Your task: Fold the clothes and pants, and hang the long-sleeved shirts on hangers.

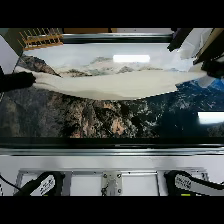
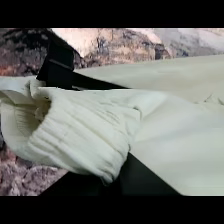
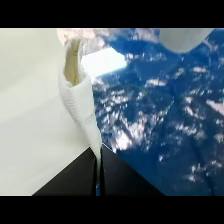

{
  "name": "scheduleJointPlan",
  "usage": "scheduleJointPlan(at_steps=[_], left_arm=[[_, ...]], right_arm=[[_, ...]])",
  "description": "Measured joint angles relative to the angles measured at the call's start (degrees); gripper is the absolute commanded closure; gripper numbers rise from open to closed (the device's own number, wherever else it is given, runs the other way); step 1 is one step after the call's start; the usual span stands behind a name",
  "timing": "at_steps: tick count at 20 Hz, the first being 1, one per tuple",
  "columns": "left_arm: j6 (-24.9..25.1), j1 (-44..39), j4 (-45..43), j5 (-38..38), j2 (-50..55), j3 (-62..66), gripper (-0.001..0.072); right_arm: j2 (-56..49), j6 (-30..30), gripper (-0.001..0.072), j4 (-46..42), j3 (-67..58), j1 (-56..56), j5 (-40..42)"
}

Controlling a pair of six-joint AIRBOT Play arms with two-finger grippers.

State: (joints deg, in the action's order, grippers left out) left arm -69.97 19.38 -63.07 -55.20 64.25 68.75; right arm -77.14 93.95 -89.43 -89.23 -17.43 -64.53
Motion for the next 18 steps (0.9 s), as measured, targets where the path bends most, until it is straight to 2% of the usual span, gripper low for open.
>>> scheduleJointPlan(at_steps=[3, 8, 13, 14, 15, 16, 17, 18], left_arm=[[1.4, 3.1, -0.4, 1.5, -4.3, -14.1, 0.0687], [7.3, 8.5, -0.5, 2.8, -11.5, -35.6, 0.0687], [10.3, 10.9, -0.4, 4.2, -16.8, -44.0, 0.0687], [10.6, 11.0, -0.4, 4.3, -17.6, -44.7, 0.0687], [10.8, 11.1, -0.4, 4.4, -18.3, -45.2, 0.0687], [11.0, 11.2, -0.3, 4.4, -18.8, -45.5, 0.0687], [11.0, 11.3, -0.3, 4.4, -19.2, -45.8, 0.0687], [11.0, 11.3, -0.3, 4.4, -19.4, -45.9, 0.0687]], right_arm=[[5.2, -3.6, 0.0704, 3.4, 16.8, -3.3, 2.7], [14.7, -6.1, 0.0702, 5.4, 44.7, -7.1, 9.9], [19.9, -6.8, 0.0696, 5.5, 56.1, -10.4, 11.4], [20.3, -6.8, 0.0672, 5.5, 56.8, -11.1, 11.1], [20.8, -6.8, 0.0494, 5.5, 57.3, -11.8, 10.6], [21.2, -6.9, 0.0175, 5.4, 57.6, -12.5, 10.1], [21.6, -7.0, 0.0080, 5.2, 57.5, -13.3, 9.6], [22.1, -7.0, 0.0080, 4.7, 56.9, -14.0, 8.8]])
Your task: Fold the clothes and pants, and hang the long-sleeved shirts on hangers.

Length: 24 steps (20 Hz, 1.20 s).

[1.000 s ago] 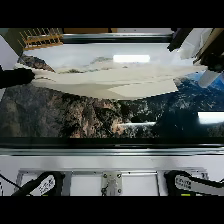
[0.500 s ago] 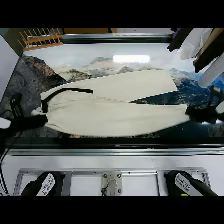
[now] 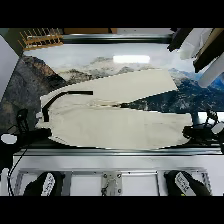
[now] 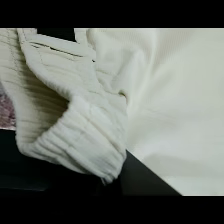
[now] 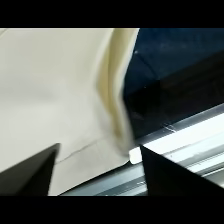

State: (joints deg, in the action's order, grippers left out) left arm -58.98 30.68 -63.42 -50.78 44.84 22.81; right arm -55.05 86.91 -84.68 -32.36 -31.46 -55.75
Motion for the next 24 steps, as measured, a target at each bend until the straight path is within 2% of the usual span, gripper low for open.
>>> scheduleJointPlan(at_steps=[4, 7, 8, 11, 14, 19, 24], left_arm=[[0.2, 0.1, 0.2, -0.2, -0.5, -0.3, 0.0687], [0.2, 0.1, 0.2, -0.2, -0.6, -0.4, 0.0687], [0.3, 0.1, 0.2, -0.1, -0.6, -0.4, 0.0687], [0.3, 0.1, 0.4, 0.1, -0.6, -0.4, 0.0687], [0.3, 0.1, 0.4, 0.5, -0.6, -0.4, 0.0687], [0.3, 0.1, 0.4, 0.9, -0.6, -0.4, 0.0687], [0.2, 0.1, 0.4, 0.9, -0.6, -0.4, 0.0687]], right_arm=[[1.7, 0.5, 0.0081, -0.7, -7.1, -2.7, -3.4], [0.3, 1.8, 0.0084, 3.7, -14.1, -3.0, -3.8], [-1.2, 1.8, 0.0126, 6.1, -16.0, -2.6, -3.1], [-9.8, 1.8, 0.0134, 12.9, -21.8, 0.8, 1.7], [-22.8, 1.7, 0.0135, 18.4, -29.2, 5.4, 7.0], [-43.6, 1.6, 0.0136, 26.7, -43.9, 11.4, 10.6], [-54.8, 1.5, 0.0145, 31.4, -54.7, 15.0, 14.1]])
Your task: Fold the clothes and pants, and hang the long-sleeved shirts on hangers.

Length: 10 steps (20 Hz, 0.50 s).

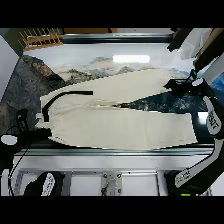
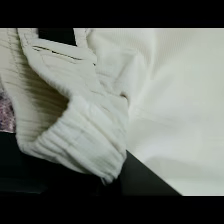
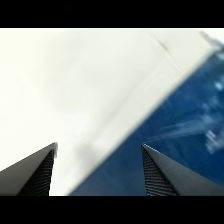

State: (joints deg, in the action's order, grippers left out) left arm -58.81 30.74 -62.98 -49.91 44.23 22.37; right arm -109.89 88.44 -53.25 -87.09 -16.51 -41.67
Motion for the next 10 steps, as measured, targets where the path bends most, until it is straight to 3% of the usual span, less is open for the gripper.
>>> scheduleJointPlan(at_steps=[3, 4, 10], left_arm=[[0.0, 0.0, 0.0, 0.0, 0.0, 0.0, 0.0687], [0.0, 0.0, 0.0, 0.0, 0.0, 0.0, 0.0687], [0.0, 0.0, 0.0, 0.0, 0.0, 0.0, 0.0688]], right_arm=[[-3.0, 0.0, 0.0491, 0.8, -2.8, 0.9, 1.7], [-3.6, 0.0, 0.0675, 0.7, -3.3, 1.0, 2.1], [-0.5, 0.2, 0.0701, -3.8, -4.5, 0.5, 0.5]])
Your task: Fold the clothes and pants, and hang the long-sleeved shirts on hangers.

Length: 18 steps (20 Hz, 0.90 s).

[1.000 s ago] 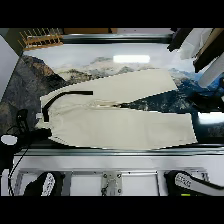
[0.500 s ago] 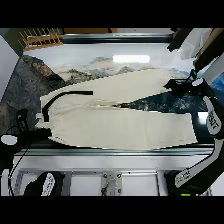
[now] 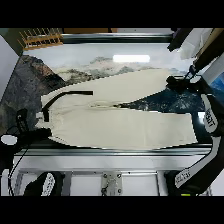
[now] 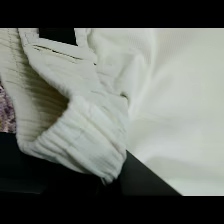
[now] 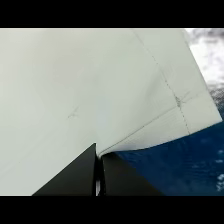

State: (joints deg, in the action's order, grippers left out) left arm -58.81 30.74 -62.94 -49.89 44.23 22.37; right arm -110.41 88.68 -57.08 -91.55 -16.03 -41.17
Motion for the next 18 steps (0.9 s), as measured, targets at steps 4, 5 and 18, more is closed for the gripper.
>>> scheduleJointPlan(at_steps=[4, 5, 18], left_arm=[[0.0, 0.0, 0.0, 0.0, 0.0, 0.0, 0.0687], [0.0, 0.0, 0.0, 0.0, 0.0, 0.0, 0.0687], [0.0, 0.0, 0.0, -0.1, 0.0, 0.0, 0.0687]], right_arm=[[8.6, 0.2, 0.0701, -11.1, 5.4, -0.4, -7.2], [11.2, 0.2, 0.0701, -13.3, 8.3, -0.5, -8.4], [30.8, 3.5, 0.0179, -20.3, 35.9, -1.9, -8.5]])
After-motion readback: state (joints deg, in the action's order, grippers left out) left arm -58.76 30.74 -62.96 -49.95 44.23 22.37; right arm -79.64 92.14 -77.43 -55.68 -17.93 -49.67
